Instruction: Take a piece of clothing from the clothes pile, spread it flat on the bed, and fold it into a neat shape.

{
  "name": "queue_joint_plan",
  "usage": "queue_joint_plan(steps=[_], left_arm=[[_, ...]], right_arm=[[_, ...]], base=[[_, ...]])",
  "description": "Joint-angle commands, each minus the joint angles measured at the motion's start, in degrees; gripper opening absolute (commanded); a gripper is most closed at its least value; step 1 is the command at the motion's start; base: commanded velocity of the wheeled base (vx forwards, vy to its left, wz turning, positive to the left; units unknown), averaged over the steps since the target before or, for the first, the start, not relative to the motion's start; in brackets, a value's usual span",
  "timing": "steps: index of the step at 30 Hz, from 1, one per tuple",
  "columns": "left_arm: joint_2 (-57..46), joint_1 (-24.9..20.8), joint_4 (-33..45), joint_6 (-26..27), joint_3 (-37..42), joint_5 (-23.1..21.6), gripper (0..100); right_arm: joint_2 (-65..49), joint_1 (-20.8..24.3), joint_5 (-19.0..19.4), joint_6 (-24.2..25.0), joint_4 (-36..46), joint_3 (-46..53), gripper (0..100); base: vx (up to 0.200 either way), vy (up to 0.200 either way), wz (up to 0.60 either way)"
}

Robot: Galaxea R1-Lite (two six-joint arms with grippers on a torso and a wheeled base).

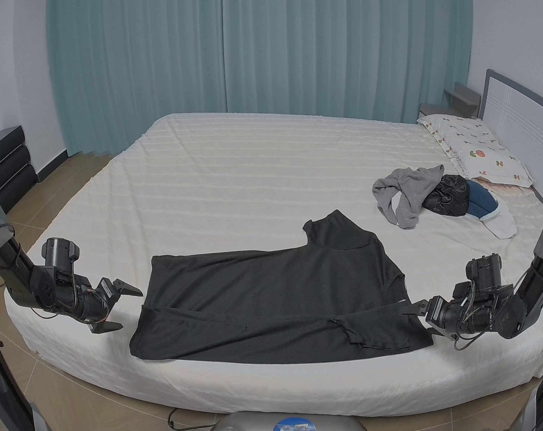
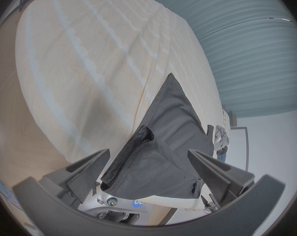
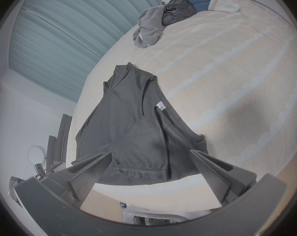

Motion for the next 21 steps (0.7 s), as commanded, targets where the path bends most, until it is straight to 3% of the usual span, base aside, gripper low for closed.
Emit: queue_joint_plan(steps=[1,6,12,21], left_arm=[[0.17,0.36,-0.52,-0.10,-0.12,0.08,100],[0.08,1.33,-0.69,-0.18,-0.21,-0.01,100],[0.17,1.33,-0.78,-0.18,-0.29,-0.01,100],[0.17,1.33,-0.87,-0.18,-0.38,0.43,100]], right_arm=[[0.48,-0.42,0.04,0.04,-0.02,-0.19,100],[0.39,-0.33,0.04,0.13,-0.02,-0.19,100],[0.30,-0.33,0.04,0.13,-0.02,-0.19,100],[0.04,-0.33,0.04,0.13,-0.02,-0.10,100]], base=[[0.000,0.000,0.00],[0.000,0.000,0.00],[0.200,0.000,0.00],[0.000,0.000,0.00]])
